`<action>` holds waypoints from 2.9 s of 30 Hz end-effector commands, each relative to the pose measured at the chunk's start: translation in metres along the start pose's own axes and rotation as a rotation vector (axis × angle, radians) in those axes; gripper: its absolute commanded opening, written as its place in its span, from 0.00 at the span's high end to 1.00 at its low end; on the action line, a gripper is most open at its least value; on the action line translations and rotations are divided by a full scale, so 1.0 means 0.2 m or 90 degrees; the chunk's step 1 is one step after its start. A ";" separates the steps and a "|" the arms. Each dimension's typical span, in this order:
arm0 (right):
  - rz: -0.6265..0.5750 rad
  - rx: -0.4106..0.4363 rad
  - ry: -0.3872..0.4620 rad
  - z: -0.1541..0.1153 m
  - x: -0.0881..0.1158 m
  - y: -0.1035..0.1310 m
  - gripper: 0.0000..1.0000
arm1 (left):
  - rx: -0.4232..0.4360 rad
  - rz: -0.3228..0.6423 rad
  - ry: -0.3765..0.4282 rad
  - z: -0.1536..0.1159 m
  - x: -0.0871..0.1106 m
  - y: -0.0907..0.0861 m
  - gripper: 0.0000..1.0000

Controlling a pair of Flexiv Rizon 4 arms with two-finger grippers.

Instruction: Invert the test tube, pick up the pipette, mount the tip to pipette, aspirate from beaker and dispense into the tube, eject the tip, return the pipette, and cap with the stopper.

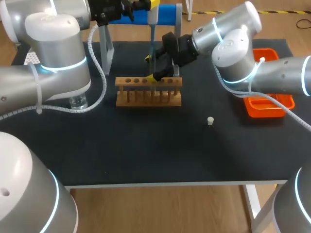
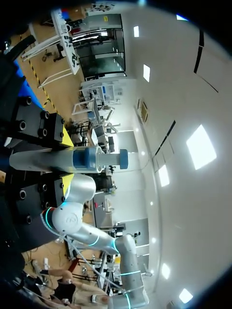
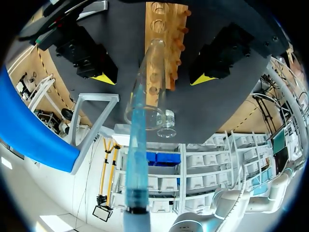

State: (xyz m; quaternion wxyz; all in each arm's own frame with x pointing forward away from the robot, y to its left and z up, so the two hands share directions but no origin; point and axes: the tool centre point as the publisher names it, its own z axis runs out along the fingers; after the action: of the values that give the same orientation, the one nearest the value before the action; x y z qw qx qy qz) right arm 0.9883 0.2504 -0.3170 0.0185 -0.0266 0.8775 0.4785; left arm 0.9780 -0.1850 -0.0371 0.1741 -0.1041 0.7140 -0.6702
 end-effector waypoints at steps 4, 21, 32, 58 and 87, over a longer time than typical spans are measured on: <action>0.000 0.001 0.002 0.00 0.00 0.00 0.00 | -0.011 0.011 0.004 0.01 -0.01 -0.07 1.00; 0.000 0.001 0.002 0.00 0.00 0.00 0.00 | -0.003 0.069 -0.028 -0.16 0.02 -0.31 1.00; 0.000 0.001 0.002 0.00 0.00 0.00 0.00 | -0.016 0.064 -0.096 -0.52 0.13 -0.24 1.00; 0.000 0.001 0.002 0.00 0.00 0.00 0.00 | 0.019 0.041 -0.063 -0.71 0.57 0.11 1.00; 0.000 0.001 0.002 0.00 0.00 0.00 0.00 | 0.011 0.007 0.139 -0.37 0.76 0.28 1.00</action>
State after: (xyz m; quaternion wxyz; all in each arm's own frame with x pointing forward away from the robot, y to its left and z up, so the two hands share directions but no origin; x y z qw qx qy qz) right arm 0.9882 0.2504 -0.3168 0.0187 -0.0265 0.8776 0.4783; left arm 0.8092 -0.1669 -0.1056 0.1021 -0.0262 0.7235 -0.6823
